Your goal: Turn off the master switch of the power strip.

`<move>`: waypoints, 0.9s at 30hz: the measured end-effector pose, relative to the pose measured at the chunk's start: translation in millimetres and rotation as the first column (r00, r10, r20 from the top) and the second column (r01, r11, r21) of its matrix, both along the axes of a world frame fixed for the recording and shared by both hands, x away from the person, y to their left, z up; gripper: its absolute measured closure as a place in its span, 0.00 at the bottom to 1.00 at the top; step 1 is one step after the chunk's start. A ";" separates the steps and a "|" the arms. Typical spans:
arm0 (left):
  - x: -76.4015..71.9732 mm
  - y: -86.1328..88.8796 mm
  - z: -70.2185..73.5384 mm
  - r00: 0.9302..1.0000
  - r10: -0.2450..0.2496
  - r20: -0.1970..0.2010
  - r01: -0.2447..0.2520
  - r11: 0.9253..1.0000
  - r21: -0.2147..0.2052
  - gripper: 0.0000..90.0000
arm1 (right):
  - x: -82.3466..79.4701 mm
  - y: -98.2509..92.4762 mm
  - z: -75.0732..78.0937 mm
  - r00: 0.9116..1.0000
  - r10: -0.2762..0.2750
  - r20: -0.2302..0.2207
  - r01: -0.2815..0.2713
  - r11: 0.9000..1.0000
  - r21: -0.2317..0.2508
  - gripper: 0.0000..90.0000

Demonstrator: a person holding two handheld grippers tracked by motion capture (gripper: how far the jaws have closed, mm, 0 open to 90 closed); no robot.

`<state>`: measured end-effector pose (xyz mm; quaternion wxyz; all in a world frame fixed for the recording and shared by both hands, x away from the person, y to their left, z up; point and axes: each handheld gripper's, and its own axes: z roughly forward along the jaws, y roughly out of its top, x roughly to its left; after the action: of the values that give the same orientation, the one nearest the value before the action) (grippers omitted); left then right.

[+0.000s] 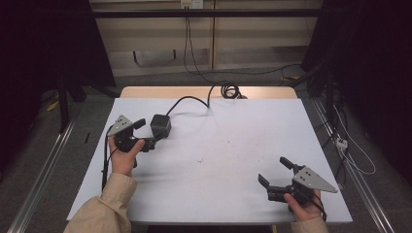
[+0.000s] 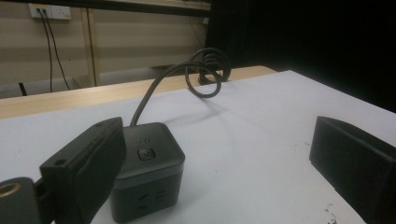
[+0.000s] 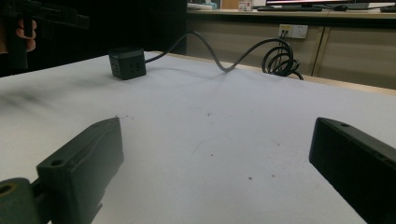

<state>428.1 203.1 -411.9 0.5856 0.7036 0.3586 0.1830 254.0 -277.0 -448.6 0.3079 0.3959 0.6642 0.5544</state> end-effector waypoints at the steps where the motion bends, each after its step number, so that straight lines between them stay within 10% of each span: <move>1: 1.0 -0.4 0.6 1.000 -0.001 0.003 0.001 1.000 0.001 0.04 | 0.1 0.0 -0.1 1.000 0.000 0.001 0.000 1.000 -0.001 0.03; 27: 18.1 1.0 -2.9 1.000 0.027 -0.009 -0.028 1.000 -0.001 0.05 | 1.3 -0.3 -0.7 1.000 0.005 0.001 -0.005 1.000 0.002 0.02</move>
<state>446.2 204.1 -414.7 0.5817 0.6991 0.3710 0.1877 255.2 -277.2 -449.3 0.3065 0.3940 0.6645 0.5561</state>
